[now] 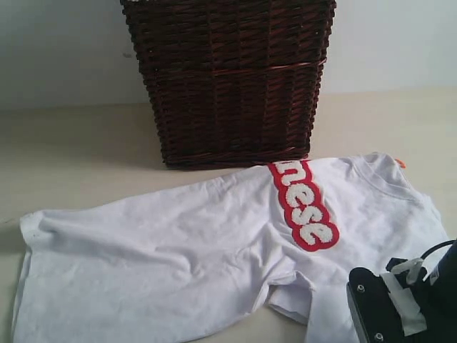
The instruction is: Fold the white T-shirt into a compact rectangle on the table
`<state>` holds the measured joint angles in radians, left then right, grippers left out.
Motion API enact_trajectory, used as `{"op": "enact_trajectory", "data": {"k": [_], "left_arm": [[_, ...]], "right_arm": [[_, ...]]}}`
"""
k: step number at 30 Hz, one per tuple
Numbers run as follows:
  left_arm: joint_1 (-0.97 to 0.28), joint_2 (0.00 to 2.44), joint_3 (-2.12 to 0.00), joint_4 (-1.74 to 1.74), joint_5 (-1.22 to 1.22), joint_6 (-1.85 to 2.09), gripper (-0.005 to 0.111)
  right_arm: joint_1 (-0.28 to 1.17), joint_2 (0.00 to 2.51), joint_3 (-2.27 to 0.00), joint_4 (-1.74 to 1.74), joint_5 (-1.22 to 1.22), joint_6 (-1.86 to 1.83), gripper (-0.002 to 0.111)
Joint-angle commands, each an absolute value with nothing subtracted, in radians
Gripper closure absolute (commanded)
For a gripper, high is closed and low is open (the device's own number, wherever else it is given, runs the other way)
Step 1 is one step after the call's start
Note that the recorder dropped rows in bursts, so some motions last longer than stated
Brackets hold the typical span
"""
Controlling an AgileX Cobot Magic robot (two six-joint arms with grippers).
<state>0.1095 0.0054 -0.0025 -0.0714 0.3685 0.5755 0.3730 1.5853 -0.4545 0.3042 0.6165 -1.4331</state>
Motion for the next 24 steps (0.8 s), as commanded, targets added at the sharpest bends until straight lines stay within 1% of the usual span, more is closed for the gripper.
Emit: {"op": "enact_trajectory", "data": {"k": [1, 6, 9, 10, 12, 14, 17, 18, 20, 24], "left_arm": [[0.106, 0.0, 0.0, -0.073, 0.365, 0.575, 0.039], [0.106, 0.0, 0.0, -0.073, 0.365, 0.575, 0.039], [0.106, 0.0, 0.0, -0.073, 0.365, 0.575, 0.039], [0.106, 0.0, 0.0, -0.073, 0.365, 0.575, 0.039], [0.106, 0.0, 0.0, -0.073, 0.365, 0.575, 0.039], [0.106, 0.0, 0.0, -0.073, 0.365, 0.575, 0.039], [0.106, 0.0, 0.0, -0.073, 0.365, 0.575, 0.039], [0.106, 0.0, 0.0, -0.073, 0.365, 0.575, 0.039], [0.106, 0.0, 0.0, -0.073, 0.365, 0.575, 0.039], [0.106, 0.0, 0.0, -0.073, 0.365, 0.575, 0.039]], "right_arm": [[0.372, 1.668, -0.415, 0.266, 0.747, -1.403, 0.108], [0.372, 1.643, -0.415, 0.266, 0.745, -1.373, 0.108], [0.372, 1.569, -0.415, 0.263, 0.747, -1.373, 0.108], [0.372, 1.537, -0.415, 0.263, 0.747, -1.373, 0.106], [0.372, 1.479, -0.417, 0.263, 0.747, -1.376, 0.098], [0.372, 1.437, -0.417, 0.263, 0.751, -1.377, 0.086], [0.372, 1.421, -0.417, 0.263, 0.802, -1.385, 0.062], [0.372, 1.433, -0.415, 0.278, 0.83, -1.385, 0.047], [0.372, 1.472, -0.413, 0.356, 0.807, -1.389, 0.039], [0.372, 1.568, -0.413, 0.425, 0.692, -1.392, 0.039]]}}
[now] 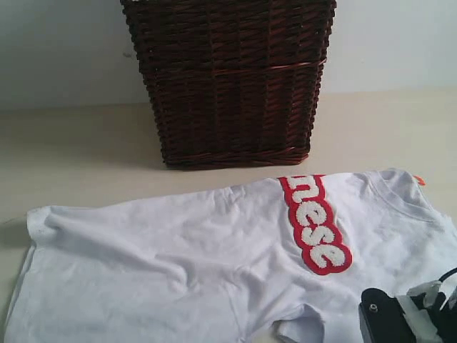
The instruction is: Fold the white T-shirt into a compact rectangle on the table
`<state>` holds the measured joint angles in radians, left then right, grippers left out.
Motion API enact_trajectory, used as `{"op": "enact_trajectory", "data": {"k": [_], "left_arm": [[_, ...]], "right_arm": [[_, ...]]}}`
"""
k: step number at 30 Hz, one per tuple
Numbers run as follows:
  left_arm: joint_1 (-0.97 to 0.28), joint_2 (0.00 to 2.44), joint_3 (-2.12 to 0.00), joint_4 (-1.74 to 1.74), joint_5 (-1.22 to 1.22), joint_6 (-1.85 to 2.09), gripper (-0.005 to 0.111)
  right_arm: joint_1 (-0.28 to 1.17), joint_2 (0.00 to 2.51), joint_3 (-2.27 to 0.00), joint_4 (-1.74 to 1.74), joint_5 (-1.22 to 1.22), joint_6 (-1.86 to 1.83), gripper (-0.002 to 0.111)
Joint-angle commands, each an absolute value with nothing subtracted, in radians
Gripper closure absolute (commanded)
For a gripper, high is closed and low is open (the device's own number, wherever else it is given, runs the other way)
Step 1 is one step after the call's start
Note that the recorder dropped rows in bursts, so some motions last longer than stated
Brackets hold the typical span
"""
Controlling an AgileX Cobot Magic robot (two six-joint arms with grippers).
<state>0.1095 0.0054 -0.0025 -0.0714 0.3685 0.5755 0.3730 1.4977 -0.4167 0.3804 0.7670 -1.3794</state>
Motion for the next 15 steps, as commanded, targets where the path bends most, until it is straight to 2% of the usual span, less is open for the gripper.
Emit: {"op": "enact_trajectory", "data": {"k": [1, 2, 7, 9, 10, 15], "left_arm": [[0.106, 0.0, 0.0, -0.073, 0.365, 0.575, 0.039], [0.106, 0.0, 0.0, -0.073, 0.365, 0.575, 0.039], [0.106, 0.0, 0.0, -0.073, 0.365, 0.575, 0.039], [0.106, 0.0, 0.0, -0.073, 0.365, 0.575, 0.039], [0.106, 0.0, 0.0, -0.073, 0.365, 0.575, 0.039], [0.106, 0.0, 0.0, -0.073, 0.365, 0.575, 0.039]], "right_arm": [[0.372, 1.588, -0.413, 0.412, 0.685, -1.392, 0.04], [0.372, 1.613, -0.413, 0.405, 0.663, -1.392, 0.044], [0.372, 1.719, -0.413, 0.392, 0.597, -1.352, 0.075], [0.372, 1.751, -0.413, 0.363, 0.597, -1.277, 0.092], [0.372, 1.76, -0.413, 0.356, 0.594, -1.251, 0.105], [0.372, 1.756, -0.431, 0.335, 0.494, -1.192, 0.108]]}}
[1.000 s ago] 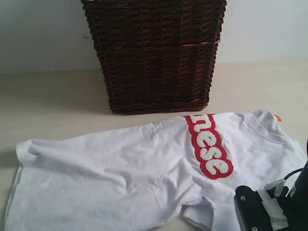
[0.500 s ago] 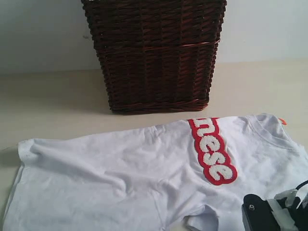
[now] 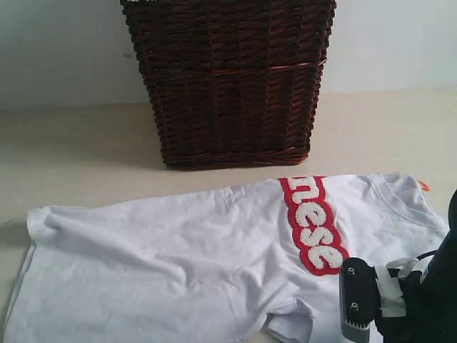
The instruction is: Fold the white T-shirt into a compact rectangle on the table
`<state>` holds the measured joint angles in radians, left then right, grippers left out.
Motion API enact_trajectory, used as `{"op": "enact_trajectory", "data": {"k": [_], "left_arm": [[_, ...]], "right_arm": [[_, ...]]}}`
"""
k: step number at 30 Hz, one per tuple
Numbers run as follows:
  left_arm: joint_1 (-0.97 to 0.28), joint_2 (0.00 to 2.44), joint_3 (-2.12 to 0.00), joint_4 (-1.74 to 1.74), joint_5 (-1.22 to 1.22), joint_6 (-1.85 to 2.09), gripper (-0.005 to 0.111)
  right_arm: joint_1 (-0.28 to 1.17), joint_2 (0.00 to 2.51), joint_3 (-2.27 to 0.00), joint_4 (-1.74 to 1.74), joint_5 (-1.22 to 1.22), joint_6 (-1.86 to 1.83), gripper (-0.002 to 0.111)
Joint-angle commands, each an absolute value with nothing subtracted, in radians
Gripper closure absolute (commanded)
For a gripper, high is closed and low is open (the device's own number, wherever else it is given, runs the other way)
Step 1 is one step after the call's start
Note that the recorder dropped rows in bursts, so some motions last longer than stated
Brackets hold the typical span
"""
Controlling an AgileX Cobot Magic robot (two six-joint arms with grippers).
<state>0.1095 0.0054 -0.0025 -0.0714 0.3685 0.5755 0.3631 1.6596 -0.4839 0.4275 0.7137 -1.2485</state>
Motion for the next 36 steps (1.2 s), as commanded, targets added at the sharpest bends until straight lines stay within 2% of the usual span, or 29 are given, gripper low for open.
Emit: {"op": "enact_trajectory", "data": {"k": [1, 7, 12, 18, 25, 27, 30, 36], "left_arm": [[0.106, 0.0, 0.0, -0.073, 0.365, 0.575, 0.039], [0.106, 0.0, 0.0, -0.073, 0.365, 0.575, 0.039], [0.106, 0.0, 0.0, -0.073, 0.365, 0.575, 0.039], [0.106, 0.0, 0.0, -0.073, 0.365, 0.575, 0.039], [0.106, 0.0, 0.0, -0.073, 0.365, 0.575, 0.039], [0.106, 0.0, 0.0, -0.073, 0.365, 0.575, 0.039], [0.106, 0.0, 0.0, -0.073, 0.365, 0.575, 0.039], [0.106, 0.0, 0.0, -0.073, 0.365, 0.575, 0.039]], "right_arm": [[0.372, 1.756, -0.448, 0.302, 0.444, -1.138, 0.108], [0.372, 1.749, -0.532, 0.203, 0.43, -1.015, 0.108], [0.372, 1.637, -0.58, 0.205, 0.641, -1.027, 0.105], [0.372, 1.416, -0.59, 0.221, 0.787, -1.179, 0.084], [0.372, 1.399, -0.553, 0.47, 1.027, -1.519, 0.048], [0.372, 1.425, -0.514, 0.53, 1.003, -1.614, 0.044], [0.372, 1.482, -0.456, 0.546, 0.844, -1.652, 0.044], [0.372, 1.588, -0.411, 0.534, 0.68, -1.662, 0.044]]}}
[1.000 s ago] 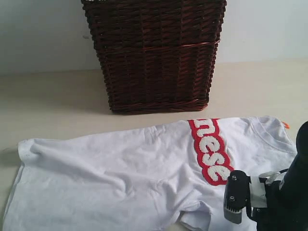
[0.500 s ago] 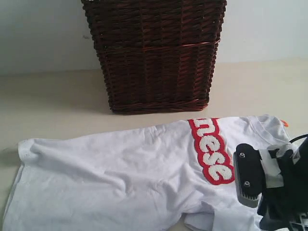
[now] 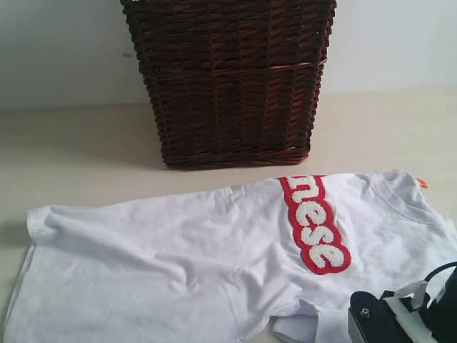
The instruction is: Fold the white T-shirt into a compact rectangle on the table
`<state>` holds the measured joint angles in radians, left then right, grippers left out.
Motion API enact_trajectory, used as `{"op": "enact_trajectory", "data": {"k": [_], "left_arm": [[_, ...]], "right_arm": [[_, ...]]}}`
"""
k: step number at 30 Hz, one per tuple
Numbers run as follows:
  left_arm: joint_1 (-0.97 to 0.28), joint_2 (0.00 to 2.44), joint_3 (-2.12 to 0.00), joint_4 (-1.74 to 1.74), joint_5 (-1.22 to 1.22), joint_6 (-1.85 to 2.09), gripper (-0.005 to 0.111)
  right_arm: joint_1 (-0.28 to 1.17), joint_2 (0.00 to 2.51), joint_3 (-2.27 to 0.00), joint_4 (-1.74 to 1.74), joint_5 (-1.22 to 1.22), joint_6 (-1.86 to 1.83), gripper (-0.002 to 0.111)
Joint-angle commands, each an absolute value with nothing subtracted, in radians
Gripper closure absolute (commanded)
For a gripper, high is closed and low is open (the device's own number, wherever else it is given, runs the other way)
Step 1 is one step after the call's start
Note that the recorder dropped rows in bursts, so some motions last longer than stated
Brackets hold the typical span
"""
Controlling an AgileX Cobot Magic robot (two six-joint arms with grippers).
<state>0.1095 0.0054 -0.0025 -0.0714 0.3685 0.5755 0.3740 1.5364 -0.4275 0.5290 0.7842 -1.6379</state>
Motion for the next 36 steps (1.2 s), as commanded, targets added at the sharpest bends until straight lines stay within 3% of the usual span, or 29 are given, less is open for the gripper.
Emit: {"op": "enact_trajectory", "data": {"k": [1, 5, 7, 13, 15, 17, 22, 27, 30, 36], "left_arm": [[0.106, 0.0, 0.0, -0.073, 0.365, 0.575, 0.039], [0.106, 0.0, 0.0, -0.073, 0.365, 0.575, 0.039], [0.106, 0.0, 0.0, -0.073, 0.365, 0.575, 0.039], [0.106, 0.0, 0.0, -0.073, 0.365, 0.575, 0.039], [0.106, 0.0, 0.0, -0.073, 0.365, 0.575, 0.039], [0.106, 0.0, 0.0, -0.073, 0.365, 0.575, 0.039], [0.106, 0.0, 0.0, -0.073, 0.365, 0.575, 0.039], [0.106, 0.0, 0.0, -0.073, 0.365, 0.575, 0.039], [0.106, 0.0, 0.0, -0.073, 0.365, 0.575, 0.039], [0.106, 0.0, 0.0, -0.073, 0.365, 0.575, 0.039]], "right_arm": [[0.372, 1.599, -0.408, 0.534, 0.654, -1.662, 0.044], [0.372, 1.633, -0.407, 0.478, 0.57, -1.662, 0.044], [0.372, 1.673, -0.407, 0.404, 0.532, -1.643, 0.051], [0.372, 1.822, -0.407, 0.178, 0.475, -1.359, 0.083], [0.372, 1.829, -0.41, 0.165, 0.489, -1.282, 0.1], [0.372, 1.827, -0.416, 0.165, 0.463, -1.202, 0.108], [0.372, 1.668, -0.426, 0.169, 0.458, -1.151, 0.108], [0.372, 1.43, -0.426, 0.185, 0.492, -1.324, 0.106], [0.372, 1.378, -0.426, 0.182, 0.597, -1.414, 0.093], [0.372, 1.405, -0.426, 0.185, 0.706, -1.431, 0.054]]}}
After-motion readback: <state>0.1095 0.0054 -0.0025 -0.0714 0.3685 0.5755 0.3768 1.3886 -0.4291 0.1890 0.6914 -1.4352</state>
